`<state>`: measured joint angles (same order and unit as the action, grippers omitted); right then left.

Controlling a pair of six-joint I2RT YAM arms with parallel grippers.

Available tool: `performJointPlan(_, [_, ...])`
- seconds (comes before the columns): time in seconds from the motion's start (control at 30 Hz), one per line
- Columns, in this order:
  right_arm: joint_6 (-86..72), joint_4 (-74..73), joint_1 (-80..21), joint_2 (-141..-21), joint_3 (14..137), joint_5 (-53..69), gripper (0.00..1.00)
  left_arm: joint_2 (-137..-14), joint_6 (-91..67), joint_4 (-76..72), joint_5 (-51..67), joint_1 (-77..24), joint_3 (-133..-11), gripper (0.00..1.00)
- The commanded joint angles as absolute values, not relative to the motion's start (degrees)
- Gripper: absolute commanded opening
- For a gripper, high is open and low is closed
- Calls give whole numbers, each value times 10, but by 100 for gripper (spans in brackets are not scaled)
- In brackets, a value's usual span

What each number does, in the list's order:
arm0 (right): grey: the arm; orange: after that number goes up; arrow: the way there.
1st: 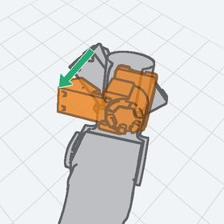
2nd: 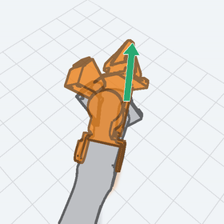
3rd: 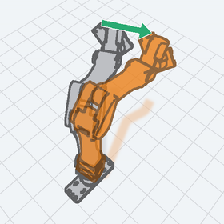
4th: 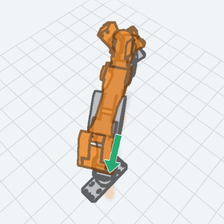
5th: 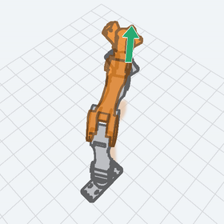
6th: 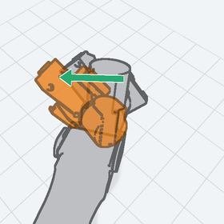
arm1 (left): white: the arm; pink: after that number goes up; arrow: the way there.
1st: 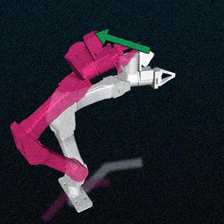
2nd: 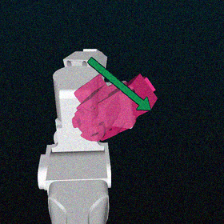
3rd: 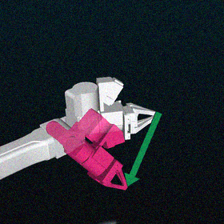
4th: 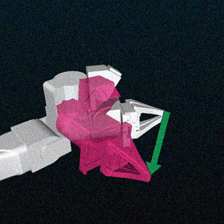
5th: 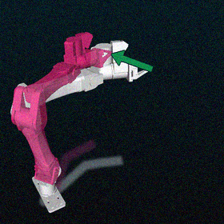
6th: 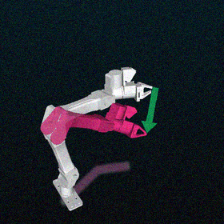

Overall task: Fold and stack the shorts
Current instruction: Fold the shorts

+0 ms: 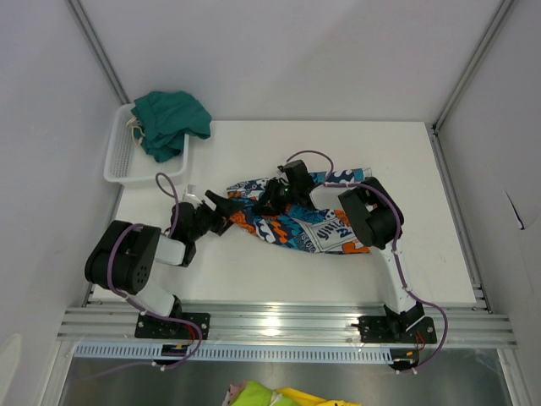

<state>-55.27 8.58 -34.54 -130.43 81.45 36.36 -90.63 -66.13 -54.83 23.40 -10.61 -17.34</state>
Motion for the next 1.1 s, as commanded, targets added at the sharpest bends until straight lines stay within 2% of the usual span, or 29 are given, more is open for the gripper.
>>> performJointPlan(0.0, [-546,43,-358,-1304,800,347,27,-890,-676,-508,200,-110,-170,89])
performJointPlan(0.07, [-547,44,-359,-1304,801,348,27,-876,-700,-466,181,-111,-149,89])
performJointPlan(0.17, [-548,44,-358,-1303,802,348,27,-863,-720,-480,162,-120,-121,89])
performJointPlan(0.33, [-550,48,-358,-1303,799,350,27,-874,-725,-466,151,-139,-134,89])
performJointPlan(0.63, [-555,67,-360,-1301,780,364,27,-954,-767,-558,149,-150,-163,88])
performJointPlan(0.93, [-552,81,-362,-1304,770,409,27,-925,-750,-533,77,-170,-177,87])
performJointPlan(1.03, [-538,72,-362,-1300,762,415,27,-922,-733,-543,72,-177,-184,86])
performJointPlan(1.07, [-535,70,-362,-1298,759,416,27,-921,-724,-539,73,-177,-185,81])
